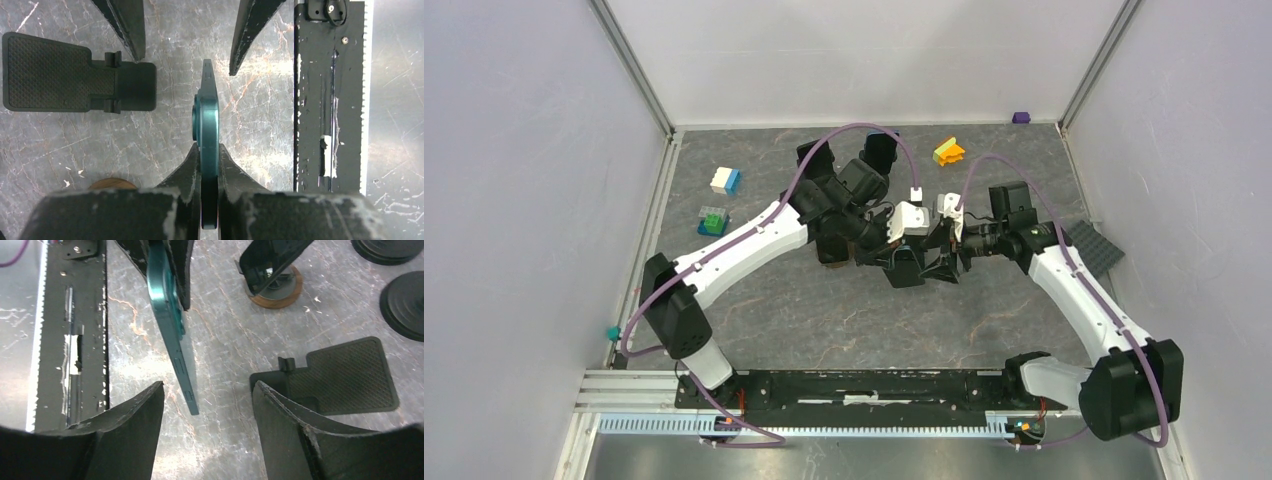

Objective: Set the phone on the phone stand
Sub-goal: Pick up the phone at the center of the board, then place the phone on the phone stand.

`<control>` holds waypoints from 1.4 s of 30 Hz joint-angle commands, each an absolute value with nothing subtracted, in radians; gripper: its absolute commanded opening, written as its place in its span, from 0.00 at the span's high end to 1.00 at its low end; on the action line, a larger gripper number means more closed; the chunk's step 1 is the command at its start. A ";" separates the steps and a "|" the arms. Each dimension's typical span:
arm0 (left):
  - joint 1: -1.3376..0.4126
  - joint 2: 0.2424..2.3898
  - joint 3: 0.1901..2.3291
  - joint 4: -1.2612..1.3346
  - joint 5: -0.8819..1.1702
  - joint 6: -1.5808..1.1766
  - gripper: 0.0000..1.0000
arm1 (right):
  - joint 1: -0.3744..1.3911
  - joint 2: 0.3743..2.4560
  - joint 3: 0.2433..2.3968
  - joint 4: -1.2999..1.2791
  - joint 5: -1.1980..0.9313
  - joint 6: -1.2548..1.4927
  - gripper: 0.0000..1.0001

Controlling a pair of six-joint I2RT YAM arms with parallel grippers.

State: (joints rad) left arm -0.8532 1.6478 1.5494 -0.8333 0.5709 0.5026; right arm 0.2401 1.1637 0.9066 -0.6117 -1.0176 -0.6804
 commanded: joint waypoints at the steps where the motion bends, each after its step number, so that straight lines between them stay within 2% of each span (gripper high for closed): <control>1: -0.858 1.664 1.612 -0.848 0.574 0.584 0.98 | 0.240 1.184 0.940 -0.594 -1.132 -0.668 0.31; 8: -0.859 1.646 1.566 -0.753 0.591 0.541 0.98 | 0.239 1.217 0.898 -0.507 -1.203 -0.605 0.36; 20: -0.863 1.638 1.548 -0.710 0.620 0.509 0.98 | 0.241 1.279 0.878 -0.475 -1.267 -0.588 0.58; 23: -0.865 1.641 1.550 -0.704 0.621 0.501 0.98 | 0.242 1.291 0.874 -0.470 -1.276 -0.580 0.70; 26: -0.864 1.631 1.537 -0.685 0.613 0.494 0.98 | 0.244 1.302 0.879 -0.469 -1.280 -0.576 0.99; 27: -0.863 1.629 1.535 -0.684 0.609 0.494 0.97 | 0.242 1.304 0.882 -0.468 -1.279 -0.573 1.00; 29: -0.864 1.625 1.534 -0.684 0.598 0.496 0.89 | 0.242 1.308 0.886 -0.466 -1.272 -0.567 1.00; 37: -0.825 1.561 1.483 -0.594 0.582 0.441 0.20 | 0.230 1.331 0.911 -0.464 -1.286 -0.557 1.00; 40: -0.781 1.498 1.415 -0.474 0.578 0.383 0.04 | 0.206 1.337 0.926 -0.464 -1.293 -0.553 1.00; 42: -0.741 1.470 1.398 -0.429 0.593 0.345 0.00 | 0.184 1.340 0.932 -0.441 -1.306 -0.527 1.00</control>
State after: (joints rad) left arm -0.8074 1.5642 1.4326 -0.5991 0.5777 0.4374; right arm 0.2192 1.3403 0.8776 -0.4797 -1.2491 -0.5716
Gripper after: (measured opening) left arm 0.972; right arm 0.058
